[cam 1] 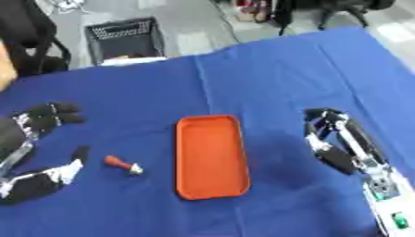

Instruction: Pick up objects on the table and place them in the box.

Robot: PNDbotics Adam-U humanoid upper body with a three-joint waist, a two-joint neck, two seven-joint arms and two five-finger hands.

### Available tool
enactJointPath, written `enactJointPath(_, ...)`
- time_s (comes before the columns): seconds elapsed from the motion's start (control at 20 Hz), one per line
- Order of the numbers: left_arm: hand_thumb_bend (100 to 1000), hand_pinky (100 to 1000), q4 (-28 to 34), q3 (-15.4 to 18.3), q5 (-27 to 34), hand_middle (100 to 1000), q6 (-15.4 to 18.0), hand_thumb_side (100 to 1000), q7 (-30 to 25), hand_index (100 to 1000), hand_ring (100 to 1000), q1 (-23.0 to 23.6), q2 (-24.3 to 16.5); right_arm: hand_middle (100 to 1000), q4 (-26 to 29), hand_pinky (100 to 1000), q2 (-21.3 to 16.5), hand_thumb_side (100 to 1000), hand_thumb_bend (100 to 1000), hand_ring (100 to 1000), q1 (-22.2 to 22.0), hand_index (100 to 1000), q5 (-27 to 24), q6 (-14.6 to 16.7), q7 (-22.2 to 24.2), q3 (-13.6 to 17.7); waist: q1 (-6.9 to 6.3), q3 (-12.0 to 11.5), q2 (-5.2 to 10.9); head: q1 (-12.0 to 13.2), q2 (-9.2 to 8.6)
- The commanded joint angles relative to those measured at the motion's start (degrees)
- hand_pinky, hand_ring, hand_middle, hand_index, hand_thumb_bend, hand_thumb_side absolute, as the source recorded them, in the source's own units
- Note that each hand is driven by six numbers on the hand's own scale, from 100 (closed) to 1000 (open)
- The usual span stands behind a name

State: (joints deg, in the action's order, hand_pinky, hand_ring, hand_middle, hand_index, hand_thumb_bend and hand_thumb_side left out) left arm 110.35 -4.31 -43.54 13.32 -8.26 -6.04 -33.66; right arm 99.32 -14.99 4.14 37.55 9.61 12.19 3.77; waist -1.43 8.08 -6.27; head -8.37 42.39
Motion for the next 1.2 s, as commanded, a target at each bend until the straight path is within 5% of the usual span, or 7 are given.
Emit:
enactJointPath(0.05, 263, 729, 0.03, -0.36, -0.11, 810, 0.48, 397, -0.05, 804, 802, -1.44, -3.0, 690, 0.57, 491, -0.86, 684, 100, 592, 0.15, 847, -0.17, 0.12, 0.3, -0.09, 0.08, 0.03, 0.75, 0.26, -0.73)
enactJointPath(0.45, 256, 720, -2.29, -4.42, 0.67, 812, 3.88, 404, -2.63, 801, 806, -5.2, -7.9, 690, 0.43, 491, -0.98, 685, 100, 592, 0.22, 847, -0.22, 0.34, 0.54, -0.39, -0.02, 0.38, 0.76, 0.49, -0.87)
enactJointPath(1.2, 166, 735, -8.52, -10.54, 0.87, 810, 8.23, 496, -6.47, 796, 804, -9.6, -8.3, 690, 0.31, 491, -1.04, 685, 100, 592, 0.2, 848, -0.36, 0.55, 0.73, -0.61, -0.05, 0.79, 0.75, 0.88, -1.05)
